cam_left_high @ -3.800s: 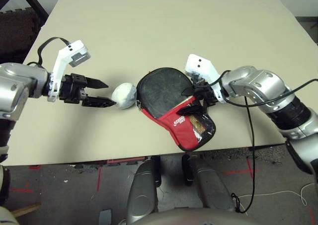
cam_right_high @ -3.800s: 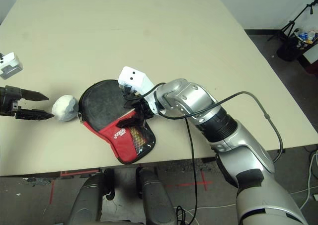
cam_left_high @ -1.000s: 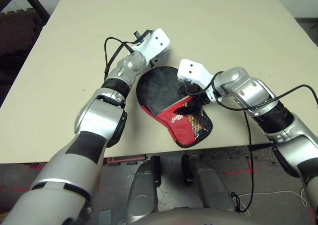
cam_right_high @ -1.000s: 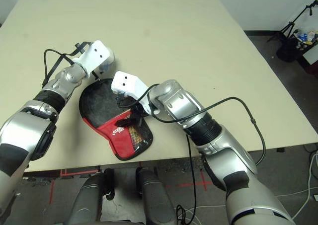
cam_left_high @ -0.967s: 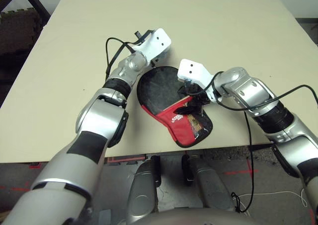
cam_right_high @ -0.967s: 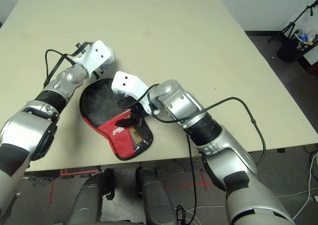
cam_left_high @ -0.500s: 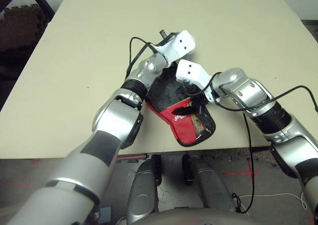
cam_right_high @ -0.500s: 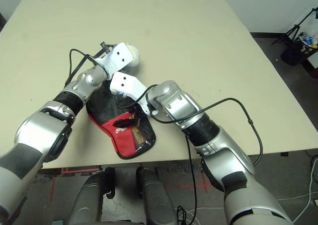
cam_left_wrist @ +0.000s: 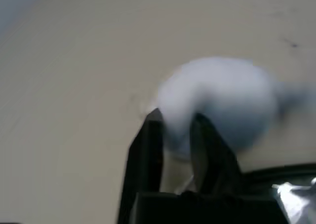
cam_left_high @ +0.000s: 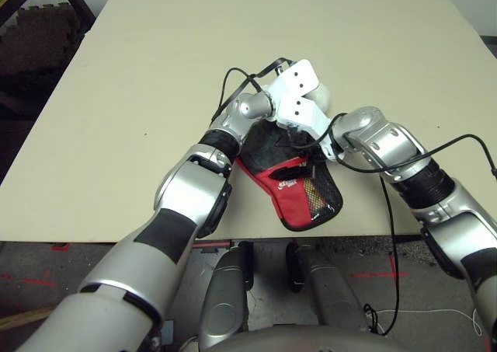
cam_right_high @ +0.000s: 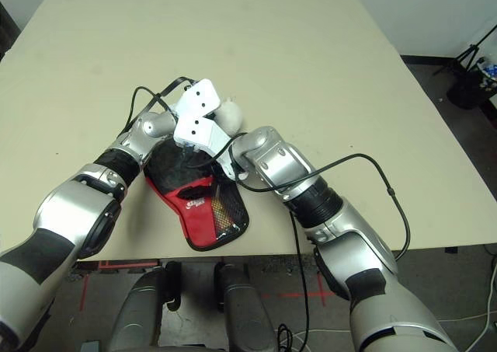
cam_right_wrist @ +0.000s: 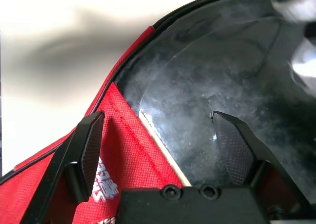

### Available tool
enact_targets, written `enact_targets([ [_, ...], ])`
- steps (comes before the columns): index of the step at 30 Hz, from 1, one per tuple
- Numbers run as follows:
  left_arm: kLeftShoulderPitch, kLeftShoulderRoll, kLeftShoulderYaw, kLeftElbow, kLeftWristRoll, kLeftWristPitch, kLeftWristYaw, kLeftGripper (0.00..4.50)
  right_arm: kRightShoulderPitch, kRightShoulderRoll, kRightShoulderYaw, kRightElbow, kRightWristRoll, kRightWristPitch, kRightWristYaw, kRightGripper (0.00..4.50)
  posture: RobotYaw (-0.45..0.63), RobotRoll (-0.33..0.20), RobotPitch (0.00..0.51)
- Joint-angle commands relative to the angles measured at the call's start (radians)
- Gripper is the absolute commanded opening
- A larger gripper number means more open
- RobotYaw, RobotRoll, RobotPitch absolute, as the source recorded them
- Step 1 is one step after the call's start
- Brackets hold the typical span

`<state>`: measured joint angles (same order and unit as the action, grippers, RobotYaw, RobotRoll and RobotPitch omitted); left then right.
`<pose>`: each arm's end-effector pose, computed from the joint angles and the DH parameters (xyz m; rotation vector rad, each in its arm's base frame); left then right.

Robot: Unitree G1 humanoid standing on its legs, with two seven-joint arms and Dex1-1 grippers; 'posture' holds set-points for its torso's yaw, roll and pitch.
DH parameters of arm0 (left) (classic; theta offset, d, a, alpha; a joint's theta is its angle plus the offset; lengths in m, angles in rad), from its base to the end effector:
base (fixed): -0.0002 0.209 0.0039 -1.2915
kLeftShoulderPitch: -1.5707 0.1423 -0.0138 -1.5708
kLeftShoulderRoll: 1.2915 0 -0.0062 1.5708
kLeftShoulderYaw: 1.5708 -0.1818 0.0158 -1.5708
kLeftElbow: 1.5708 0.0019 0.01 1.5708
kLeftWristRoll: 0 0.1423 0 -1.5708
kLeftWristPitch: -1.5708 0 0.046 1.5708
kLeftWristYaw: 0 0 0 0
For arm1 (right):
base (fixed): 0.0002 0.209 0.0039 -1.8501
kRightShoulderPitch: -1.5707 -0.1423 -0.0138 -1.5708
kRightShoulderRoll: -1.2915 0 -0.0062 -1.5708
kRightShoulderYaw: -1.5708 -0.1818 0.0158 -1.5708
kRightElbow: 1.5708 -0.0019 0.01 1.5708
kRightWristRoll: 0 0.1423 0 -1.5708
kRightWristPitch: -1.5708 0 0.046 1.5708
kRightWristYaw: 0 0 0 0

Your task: Store the ping-pong paddle in its case and zip it.

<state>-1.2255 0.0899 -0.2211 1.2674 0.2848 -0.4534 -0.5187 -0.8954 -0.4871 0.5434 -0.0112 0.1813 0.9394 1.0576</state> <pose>0.3677 0.0721 0.1785 0.7446 -0.2403 -0.9031 0.3006 -0.1035 0.2001 -0.5656 0.5559 1.2950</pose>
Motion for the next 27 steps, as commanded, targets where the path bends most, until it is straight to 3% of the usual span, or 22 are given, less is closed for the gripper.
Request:
enact_targets([
  [1,0.011,-0.007,0.011,-0.015,-0.016,0.009,-0.019,2.55,0.027,-0.096,-0.029,-0.081,0.053,0.157,0.032,4.5,-0.08,0.0,0.242],
  [5,0.008,-0.005,0.019,-0.018,-0.025,0.02,-0.029,3.97,0.03,-0.231,-0.075,-0.212,0.157,0.284,0.099,4.5,-0.08,0.0,0.233],
  [7,0.009,-0.002,0.018,-0.02,-0.022,0.014,-0.028,4.47,0.038,-0.324,-0.086,-0.284,0.221,0.339,0.15,4.5,-0.09,0.0,0.23],
  [10,0.003,0.003,0.032,-0.025,-0.036,0.016,-0.03,4.47,0.04,-0.431,-0.122,-0.342,0.301,0.389,0.195,4.5,-0.1,0.0,0.226],
  [12,-0.006,0.011,0.049,-0.029,-0.054,0.025,-0.037,4.47,0.016,-0.447,-0.158,-0.304,0.305,0.385,0.173,4.5,-0.11,0.0,0.225],
  [16,-0.034,0.037,0.091,-0.052,-0.1,0.038,-0.068,4.47,-0.087,-0.383,-0.194,-0.105,0.198,0.295,0.032,4.5,-0.11,0.0,0.225],
  [20,-0.057,0.067,0.146,-0.107,-0.172,0.087,-0.139,4.47,-0.189,-0.262,-0.22,0.11,0.113,0.188,-0.099,4.5,-0.11,0.0,0.224],
  [27,-0.022,0.145,0.177,-0.278,-0.25,0.251,-0.259,4.47,-0.25,-0.112,-0.247,0.309,0.043,0.087,-0.215,4.5,-0.09,0.0,0.223],
])
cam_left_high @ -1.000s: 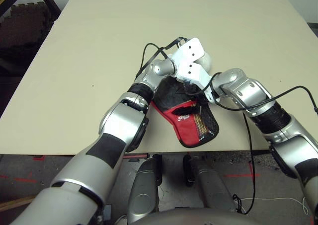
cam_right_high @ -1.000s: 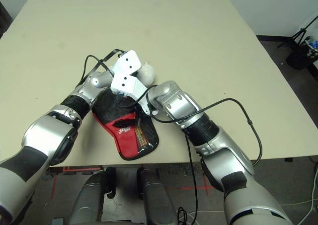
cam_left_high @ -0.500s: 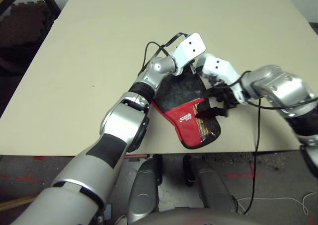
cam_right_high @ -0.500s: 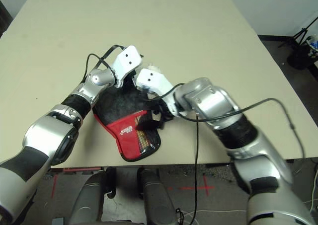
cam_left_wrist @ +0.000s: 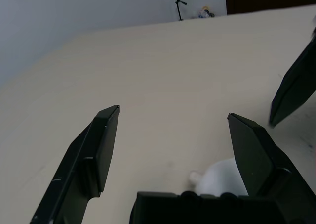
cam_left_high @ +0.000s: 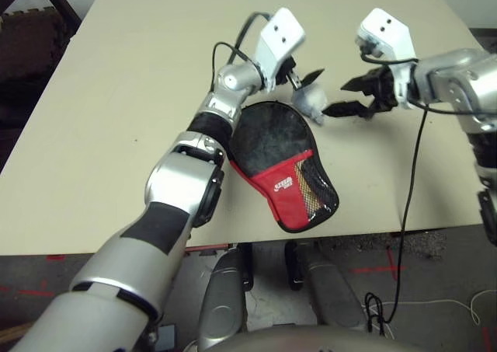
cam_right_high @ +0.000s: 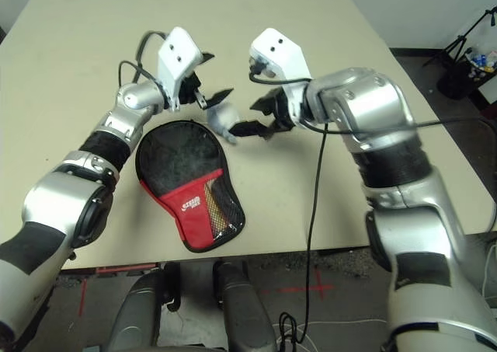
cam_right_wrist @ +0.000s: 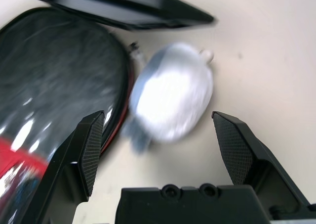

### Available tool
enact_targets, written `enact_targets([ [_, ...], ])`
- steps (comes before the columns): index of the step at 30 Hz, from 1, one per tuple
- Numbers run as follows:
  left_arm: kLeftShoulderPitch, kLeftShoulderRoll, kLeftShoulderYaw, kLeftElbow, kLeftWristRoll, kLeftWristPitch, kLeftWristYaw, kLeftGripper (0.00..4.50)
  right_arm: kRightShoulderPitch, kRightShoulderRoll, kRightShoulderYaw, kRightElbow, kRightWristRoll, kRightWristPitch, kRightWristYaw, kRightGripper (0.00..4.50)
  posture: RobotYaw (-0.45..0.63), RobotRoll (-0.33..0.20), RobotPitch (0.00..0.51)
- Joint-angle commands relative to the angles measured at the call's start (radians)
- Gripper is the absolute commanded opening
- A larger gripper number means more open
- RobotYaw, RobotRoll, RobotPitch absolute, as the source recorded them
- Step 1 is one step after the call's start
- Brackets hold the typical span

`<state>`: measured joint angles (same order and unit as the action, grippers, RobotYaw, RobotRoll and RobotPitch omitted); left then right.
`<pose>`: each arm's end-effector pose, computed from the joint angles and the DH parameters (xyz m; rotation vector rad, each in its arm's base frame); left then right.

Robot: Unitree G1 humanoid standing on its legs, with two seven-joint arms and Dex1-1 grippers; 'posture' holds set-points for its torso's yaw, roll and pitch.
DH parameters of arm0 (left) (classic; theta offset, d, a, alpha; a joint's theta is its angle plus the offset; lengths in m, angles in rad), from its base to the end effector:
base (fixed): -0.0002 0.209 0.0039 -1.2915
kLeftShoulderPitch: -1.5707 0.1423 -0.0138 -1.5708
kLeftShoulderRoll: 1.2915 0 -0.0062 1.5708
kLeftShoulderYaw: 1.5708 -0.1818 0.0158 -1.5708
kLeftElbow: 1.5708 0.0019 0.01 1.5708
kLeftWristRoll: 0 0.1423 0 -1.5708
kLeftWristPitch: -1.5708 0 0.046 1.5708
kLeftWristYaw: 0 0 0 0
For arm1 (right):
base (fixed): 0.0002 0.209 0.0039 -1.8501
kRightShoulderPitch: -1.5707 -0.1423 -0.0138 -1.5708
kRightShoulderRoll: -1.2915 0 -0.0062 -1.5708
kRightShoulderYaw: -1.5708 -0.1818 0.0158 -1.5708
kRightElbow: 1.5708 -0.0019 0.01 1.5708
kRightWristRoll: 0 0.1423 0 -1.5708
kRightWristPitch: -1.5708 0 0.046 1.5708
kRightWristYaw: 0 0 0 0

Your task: Store the ping-pong paddle in its case and zip it.

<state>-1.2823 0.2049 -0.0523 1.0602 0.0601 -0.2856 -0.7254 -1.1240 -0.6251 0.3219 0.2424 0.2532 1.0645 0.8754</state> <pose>0.3763 0.1128 0.2450 0.5098 -0.3542 -0.8676 0.3268 -0.1720 0.2737 -0.3936 0.4840 0.8028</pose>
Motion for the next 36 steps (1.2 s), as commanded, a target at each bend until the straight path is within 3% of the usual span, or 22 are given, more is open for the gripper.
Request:
enact_targets([
  [1,0.056,0.058,0.001,-0.117,-0.029,0.133,-0.079,4.47,-0.03,0.046,-0.033,0.088,-0.038,-0.056,-0.053,4.5,-0.09,0.0,0.221],
  [8,0.256,0.216,-0.07,-0.497,-0.049,0.451,-0.271,4.47,-0.076,0.128,-0.048,0.235,-0.097,-0.152,-0.111,4.5,-0.07,0.0,0.219],
  [15,0.398,0.25,-0.123,-0.743,-0.076,0.636,-0.331,4.47,-0.089,0.177,-0.035,0.311,-0.146,-0.199,-0.11,4.5,-0.07,0.0,0.22],
  [21,0.445,0.262,-0.16,-0.822,-0.08,0.715,-0.352,4.47,-0.08,0.191,-0.027,0.312,-0.163,-0.167,-0.088,4.5,-0.07,0.0,0.22],
  [31,0.521,0.322,-0.304,-0.799,0.034,0.785,-0.343,4.47,-0.046,0.232,-0.024,0.438,-0.236,-0.197,-0.13,4.5,-0.08,0.0,0.223],
  [36,0.534,0.322,-0.325,-0.781,0.048,0.821,-0.321,4.5,-0.039,0.252,-0.023,0.456,-0.253,-0.183,-0.14,3.39,-0.08,0.0,0.222],
])
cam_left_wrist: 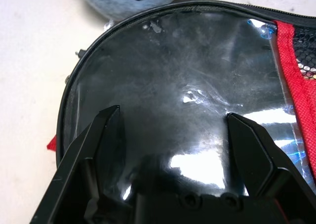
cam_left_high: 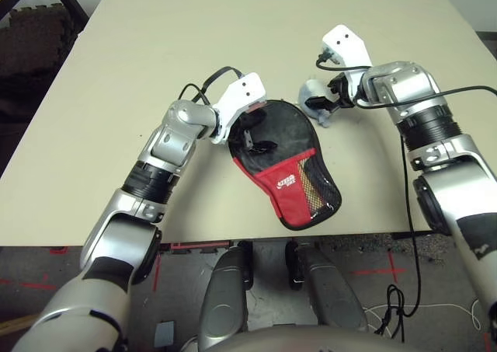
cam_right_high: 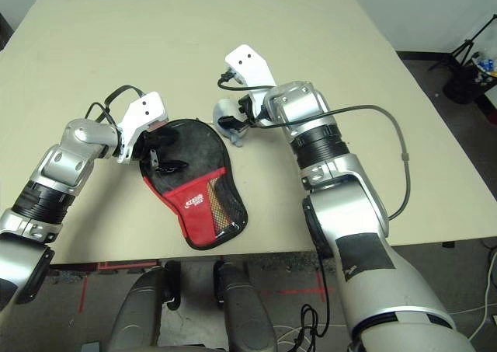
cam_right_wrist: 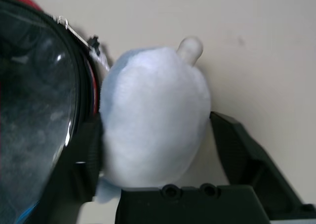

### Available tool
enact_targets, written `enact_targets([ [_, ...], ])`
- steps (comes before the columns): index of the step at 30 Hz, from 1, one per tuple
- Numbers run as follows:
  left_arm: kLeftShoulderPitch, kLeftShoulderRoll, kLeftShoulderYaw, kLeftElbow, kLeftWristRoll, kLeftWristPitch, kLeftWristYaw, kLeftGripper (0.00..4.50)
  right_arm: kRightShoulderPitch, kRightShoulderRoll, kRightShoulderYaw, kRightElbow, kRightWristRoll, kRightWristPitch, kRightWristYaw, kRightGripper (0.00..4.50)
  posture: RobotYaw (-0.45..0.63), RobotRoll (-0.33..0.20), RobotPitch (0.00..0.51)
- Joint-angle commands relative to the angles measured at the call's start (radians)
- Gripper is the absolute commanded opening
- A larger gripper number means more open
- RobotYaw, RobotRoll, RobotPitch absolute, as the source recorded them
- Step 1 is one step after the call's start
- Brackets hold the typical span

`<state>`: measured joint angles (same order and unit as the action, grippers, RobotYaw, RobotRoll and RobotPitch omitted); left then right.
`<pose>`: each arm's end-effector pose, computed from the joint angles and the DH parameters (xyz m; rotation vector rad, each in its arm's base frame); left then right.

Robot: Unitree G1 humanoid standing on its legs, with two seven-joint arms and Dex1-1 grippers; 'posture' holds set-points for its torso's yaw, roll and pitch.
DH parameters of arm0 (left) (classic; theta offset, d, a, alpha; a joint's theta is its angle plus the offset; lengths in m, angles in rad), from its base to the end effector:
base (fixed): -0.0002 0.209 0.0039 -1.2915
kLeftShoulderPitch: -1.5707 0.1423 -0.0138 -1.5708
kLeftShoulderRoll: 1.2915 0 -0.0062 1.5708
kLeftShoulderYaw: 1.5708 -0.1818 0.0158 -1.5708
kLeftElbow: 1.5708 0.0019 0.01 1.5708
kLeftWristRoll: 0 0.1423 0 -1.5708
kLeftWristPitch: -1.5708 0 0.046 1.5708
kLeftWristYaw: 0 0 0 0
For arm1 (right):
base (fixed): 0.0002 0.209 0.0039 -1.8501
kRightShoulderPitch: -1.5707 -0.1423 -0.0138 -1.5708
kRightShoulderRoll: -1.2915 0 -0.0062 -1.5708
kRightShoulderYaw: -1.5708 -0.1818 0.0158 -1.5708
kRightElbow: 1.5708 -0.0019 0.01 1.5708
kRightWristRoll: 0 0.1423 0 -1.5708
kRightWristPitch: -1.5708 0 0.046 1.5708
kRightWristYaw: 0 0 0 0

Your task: Store the ping-pong paddle in its case and zip it.

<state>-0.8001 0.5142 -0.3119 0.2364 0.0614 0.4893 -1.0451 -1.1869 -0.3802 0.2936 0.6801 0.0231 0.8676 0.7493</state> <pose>0.3241 0.1663 0.1917 0.6713 0.3388 -1.0386 0.3628 -0.1469 0.2309 -0.3990 0.5634 0.6429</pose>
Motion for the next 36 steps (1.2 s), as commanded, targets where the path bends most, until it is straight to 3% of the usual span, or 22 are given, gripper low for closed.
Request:
enact_targets([
  [1,0.051,0.011,-0.065,0.047,0.047,0.056,0.005,4.5,0.027,0.009,0.006,0.017,-0.026,0.018,-0.018,3.03,-0.08,0.0,0.222],
  [8,0.048,-0.001,-0.063,0.063,0.05,0.08,0.04,4.5,0.053,-0.011,0.018,-0.04,-0.044,0.052,-0.01,1.08,-0.07,0.0,0.232],
  [12,0.043,-0.03,-0.042,0.071,0.041,0.095,0.083,4.5,0.104,-0.105,0.062,-0.193,-0.054,0.096,0.062,0.23,-0.08,0.0,0.238],
  [22,0.019,-0.049,-0.037,0.093,0.028,0.098,0.099,4.5,0.259,-0.43,0.166,-0.624,-0.01,0.205,0.3,0.13,-0.1,0.0,0.239],
  [26,0.017,-0.06,-0.04,0.101,0.022,0.093,0.105,4.5,0.295,-0.518,0.174,-0.719,0.013,0.22,0.354,0.12,-0.11,0.0,0.238],
  [36,0.002,-0.08,-0.058,0.14,0.013,0.092,0.085,4.5,0.331,-0.535,0.15,-0.718,0.009,0.184,0.328,0.12,-0.13,0.0,0.242],
])
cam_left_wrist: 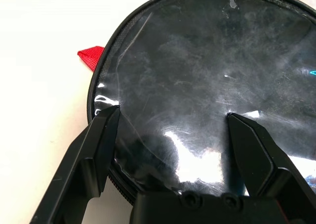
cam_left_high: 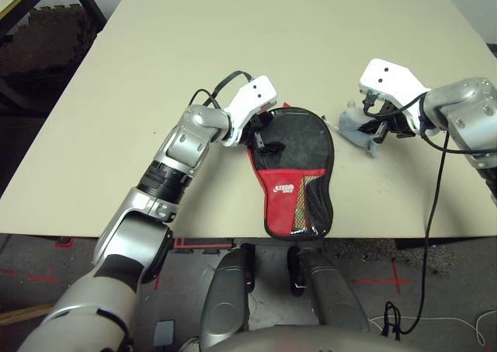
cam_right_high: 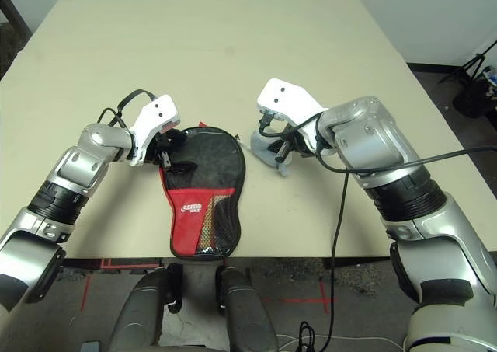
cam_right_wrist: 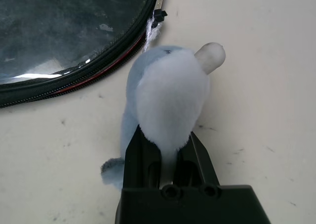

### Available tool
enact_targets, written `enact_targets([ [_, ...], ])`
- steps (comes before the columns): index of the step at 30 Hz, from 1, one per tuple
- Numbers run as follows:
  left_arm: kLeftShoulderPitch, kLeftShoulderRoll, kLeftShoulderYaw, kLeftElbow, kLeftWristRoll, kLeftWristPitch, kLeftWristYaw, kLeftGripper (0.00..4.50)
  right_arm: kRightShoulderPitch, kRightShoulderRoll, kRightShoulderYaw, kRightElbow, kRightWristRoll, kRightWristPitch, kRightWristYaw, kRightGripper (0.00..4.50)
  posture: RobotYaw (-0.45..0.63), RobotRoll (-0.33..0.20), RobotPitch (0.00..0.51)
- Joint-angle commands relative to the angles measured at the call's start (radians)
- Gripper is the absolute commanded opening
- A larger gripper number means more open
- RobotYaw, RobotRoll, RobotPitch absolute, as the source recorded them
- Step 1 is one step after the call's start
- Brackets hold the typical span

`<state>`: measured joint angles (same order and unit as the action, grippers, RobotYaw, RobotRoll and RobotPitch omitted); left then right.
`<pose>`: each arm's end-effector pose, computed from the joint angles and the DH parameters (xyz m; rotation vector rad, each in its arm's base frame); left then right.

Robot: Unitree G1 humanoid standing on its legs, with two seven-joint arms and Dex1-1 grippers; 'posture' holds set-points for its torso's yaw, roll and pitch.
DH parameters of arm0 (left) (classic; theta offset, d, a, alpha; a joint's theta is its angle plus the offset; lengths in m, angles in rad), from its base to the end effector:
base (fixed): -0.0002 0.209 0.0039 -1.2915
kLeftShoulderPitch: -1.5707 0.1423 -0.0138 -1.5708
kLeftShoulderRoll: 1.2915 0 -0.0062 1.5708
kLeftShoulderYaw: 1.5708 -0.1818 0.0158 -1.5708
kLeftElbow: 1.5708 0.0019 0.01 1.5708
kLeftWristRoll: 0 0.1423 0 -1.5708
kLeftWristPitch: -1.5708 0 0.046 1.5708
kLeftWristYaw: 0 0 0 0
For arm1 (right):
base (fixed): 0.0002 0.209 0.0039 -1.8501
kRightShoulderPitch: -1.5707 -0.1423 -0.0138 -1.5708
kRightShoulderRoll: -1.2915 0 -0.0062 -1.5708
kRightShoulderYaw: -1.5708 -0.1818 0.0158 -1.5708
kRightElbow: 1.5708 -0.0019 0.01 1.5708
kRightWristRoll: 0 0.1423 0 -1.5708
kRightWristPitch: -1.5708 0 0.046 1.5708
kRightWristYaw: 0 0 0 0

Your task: Store the ping-pong paddle in its case and zip it.

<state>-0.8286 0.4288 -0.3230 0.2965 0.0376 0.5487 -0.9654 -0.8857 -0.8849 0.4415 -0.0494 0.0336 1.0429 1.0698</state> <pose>0.3299 0.1477 0.1819 0.5789 0.3600 -1.0122 0.2935 -0.2083 0.2458 -0.7265 0.6896 0.7428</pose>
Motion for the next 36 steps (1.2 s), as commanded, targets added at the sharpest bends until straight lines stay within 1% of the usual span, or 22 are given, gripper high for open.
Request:
enact_targets([
  [1,0.025,0.004,-0.053,0.092,0.038,0.035,-0.004,4.5,0.033,-0.036,0.003,0.014,-0.005,0.0,0.007,0.12,-0.12,0.0,0.244],
  [4,0.005,0.002,-0.071,0.132,0.048,0.024,-0.022,4.5,0.044,-0.063,0.015,0.018,-0.016,-0.029,0.022,0.12,-0.12,0.0,0.248],
  [8,-0.035,-0.011,-0.085,0.178,0.054,0.006,-0.034,4.5,0.064,-0.128,0.026,-0.023,0.001,-0.034,0.084,0.12,-0.13,0.0,0.256],
  [14,-0.07,-0.036,-0.1,0.242,0.061,-0.026,-0.036,4.5,0.115,-0.281,0.042,-0.13,0.023,-0.052,0.227,0.12,-0.15,0.0,0.263],
  [23,-0.096,-0.062,-0.1,0.295,0.063,-0.066,-0.034,4.5,0.168,-0.378,0.011,-0.202,0.052,-0.046,0.298,0.12,-0.16,0.0,0.271],
  [25,-0.1,-0.066,-0.1,0.305,0.065,-0.072,-0.033,4.5,0.17,-0.394,0.001,-0.222,0.075,-0.034,0.319,0.12,-0.16,0.0,0.272],
  [28,-0.103,-0.071,-0.098,0.314,0.065,-0.076,-0.032,4.5,0.191,-0.454,-0.008,-0.284,0.123,-0.024,0.388,0.12,-0.16,0.0,0.274],
  [32,-0.105,-0.073,-0.098,0.312,0.065,-0.076,-0.032,4.5,0.263,-0.545,-0.03,-0.369,0.177,-0.042,0.454,0.12,-0.16,0.0,0.275],
  [34,-0.107,-0.074,-0.096,0.315,0.066,-0.078,-0.03,4.5,0.315,-0.593,-0.056,-0.418,0.221,-0.054,0.491,0.12,-0.15,0.0,0.275],
  [36,-0.109,-0.074,-0.095,0.32,0.066,-0.081,-0.028,4.5,0.358,-0.619,-0.085,-0.458,0.265,-0.066,0.514,0.12,-0.15,0.0,0.275],
])
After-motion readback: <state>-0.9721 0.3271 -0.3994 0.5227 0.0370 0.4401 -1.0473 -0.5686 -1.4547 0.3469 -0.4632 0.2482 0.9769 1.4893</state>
